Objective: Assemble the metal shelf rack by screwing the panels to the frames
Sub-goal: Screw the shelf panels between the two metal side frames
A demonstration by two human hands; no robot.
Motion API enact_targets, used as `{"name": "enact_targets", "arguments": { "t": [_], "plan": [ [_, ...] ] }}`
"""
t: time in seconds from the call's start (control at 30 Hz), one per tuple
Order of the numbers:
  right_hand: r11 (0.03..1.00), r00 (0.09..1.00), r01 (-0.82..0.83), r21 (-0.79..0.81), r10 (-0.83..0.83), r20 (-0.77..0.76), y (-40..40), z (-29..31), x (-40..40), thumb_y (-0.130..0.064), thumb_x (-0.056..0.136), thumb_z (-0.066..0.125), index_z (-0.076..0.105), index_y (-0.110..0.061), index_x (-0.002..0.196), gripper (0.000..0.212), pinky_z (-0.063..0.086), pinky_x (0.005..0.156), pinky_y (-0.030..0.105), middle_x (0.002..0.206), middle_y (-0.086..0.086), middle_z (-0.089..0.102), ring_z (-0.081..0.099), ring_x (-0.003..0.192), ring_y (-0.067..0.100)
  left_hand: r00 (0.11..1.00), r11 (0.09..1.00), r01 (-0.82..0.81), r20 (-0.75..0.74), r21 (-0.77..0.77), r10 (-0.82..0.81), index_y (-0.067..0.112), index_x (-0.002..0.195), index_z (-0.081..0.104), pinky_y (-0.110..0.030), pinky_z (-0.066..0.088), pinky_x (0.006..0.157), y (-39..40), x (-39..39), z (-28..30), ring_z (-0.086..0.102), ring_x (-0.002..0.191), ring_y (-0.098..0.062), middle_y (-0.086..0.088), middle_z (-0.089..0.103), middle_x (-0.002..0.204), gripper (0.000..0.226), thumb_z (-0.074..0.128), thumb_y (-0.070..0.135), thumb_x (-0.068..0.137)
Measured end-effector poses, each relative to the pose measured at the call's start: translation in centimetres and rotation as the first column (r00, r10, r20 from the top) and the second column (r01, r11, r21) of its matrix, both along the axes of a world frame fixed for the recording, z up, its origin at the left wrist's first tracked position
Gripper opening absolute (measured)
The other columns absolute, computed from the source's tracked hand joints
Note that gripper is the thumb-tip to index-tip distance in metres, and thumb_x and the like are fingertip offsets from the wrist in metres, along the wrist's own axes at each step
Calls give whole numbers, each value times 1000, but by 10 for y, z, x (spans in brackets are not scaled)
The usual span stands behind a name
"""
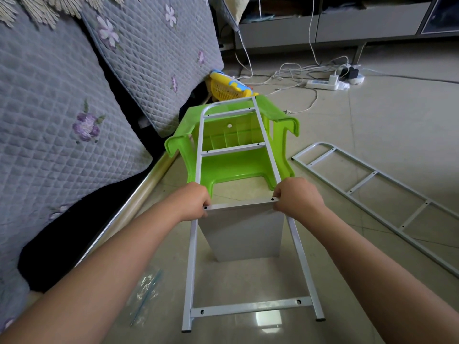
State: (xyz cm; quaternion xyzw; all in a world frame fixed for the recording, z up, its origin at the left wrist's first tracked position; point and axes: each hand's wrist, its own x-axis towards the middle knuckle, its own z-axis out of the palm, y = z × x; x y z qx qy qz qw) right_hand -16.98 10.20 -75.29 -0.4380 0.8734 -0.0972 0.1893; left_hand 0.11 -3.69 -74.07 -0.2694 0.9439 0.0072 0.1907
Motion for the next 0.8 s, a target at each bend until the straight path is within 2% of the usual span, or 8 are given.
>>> {"name": "enact_targets", "arguments": {
  "t": [0.2,0.33,0.43,0.7,0.8],
  "plan": [
    [999,1000,-11,41,11,-10,-1,2,-1,-11,81,58,67,-14,100,21,42,62,25,98,5,64,61,88,24,999,999,7,36,-38,-5,13,52,30,-26,16,45,6,0,2,37,66,-22,-2,30,54,44,60,15,83],
    [998,1000,-10,58,9,14,-1,4,-1,-13,80,61,67,-14,101,22,43,63,25,98,5,65,61,90,24,1000,998,-3,12,-59,4,13,52,27,-27,13,45,11,2,3,31,60,-21,-4,27,54,41,55,8,82],
    [999,1000,2,50,-3,17,0,3,0,-11,80,60,67,-14,102,23,43,63,25,99,5,65,61,90,25,1000,996,-27,-8,-88,27,13,52,28,-27,14,45,14,4,1,34,64,-24,-4,29,54,38,52,5,80],
    [1000,998,-14,-12,15,61,6,8,3,-9,82,56,68,-17,108,30,42,67,23,107,6,66,61,97,26,998,998,-64,-25,-16,64,14,52,31,-27,18,45,14,4,5,41,68,-23,-1,32,55,42,55,12,87],
    [999,993,-36,-27,39,112,10,14,0,-11,82,59,67,-18,112,32,40,68,21,109,3,66,60,100,22,995,996,-89,-42,-27,88,15,56,37,-27,24,52,16,5,3,43,71,-22,0,34,56,35,53,12,87]
  ]
}}
